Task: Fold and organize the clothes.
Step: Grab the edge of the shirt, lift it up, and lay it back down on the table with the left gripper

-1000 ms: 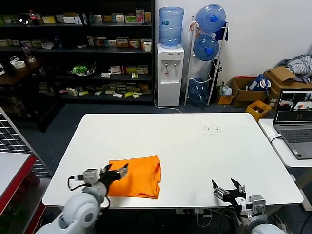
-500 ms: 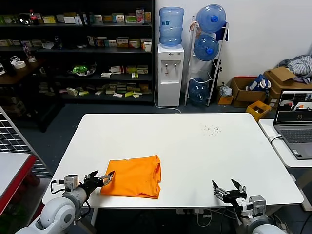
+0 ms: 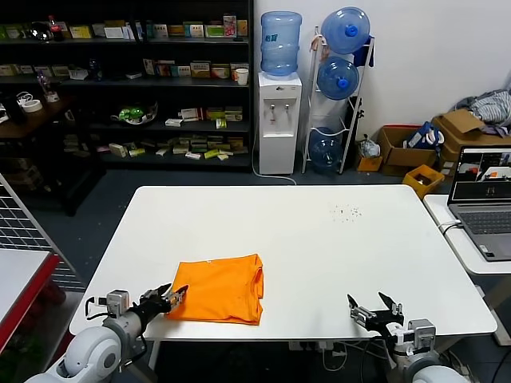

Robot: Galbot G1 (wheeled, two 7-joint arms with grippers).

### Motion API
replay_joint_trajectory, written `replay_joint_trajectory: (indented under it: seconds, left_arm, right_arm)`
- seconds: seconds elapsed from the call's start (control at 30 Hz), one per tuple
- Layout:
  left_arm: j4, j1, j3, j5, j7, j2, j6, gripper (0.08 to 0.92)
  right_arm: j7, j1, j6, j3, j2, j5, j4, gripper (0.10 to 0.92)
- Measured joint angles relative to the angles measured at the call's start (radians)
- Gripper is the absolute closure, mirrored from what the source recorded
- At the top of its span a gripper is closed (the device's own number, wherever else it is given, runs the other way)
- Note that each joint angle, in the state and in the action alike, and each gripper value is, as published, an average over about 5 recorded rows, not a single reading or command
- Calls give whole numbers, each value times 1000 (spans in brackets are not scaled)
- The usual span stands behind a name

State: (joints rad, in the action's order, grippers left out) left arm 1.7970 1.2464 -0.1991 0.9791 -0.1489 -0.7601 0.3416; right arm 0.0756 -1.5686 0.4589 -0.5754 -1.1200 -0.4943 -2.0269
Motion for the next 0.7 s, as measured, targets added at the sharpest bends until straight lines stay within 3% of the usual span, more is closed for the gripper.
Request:
replay_joint_trajectory:
  seconds: [0.5, 0.7]
  left_arm:
    - [25, 5, -8, 12, -17, -4, 6, 876]
    - [67, 19, -24, 15, -57, 4, 22, 906]
  right_arm:
    - [2, 2, -3, 0, -2, -1, 2, 203]
    - [3, 7, -5, 2, -1, -3, 4, 203]
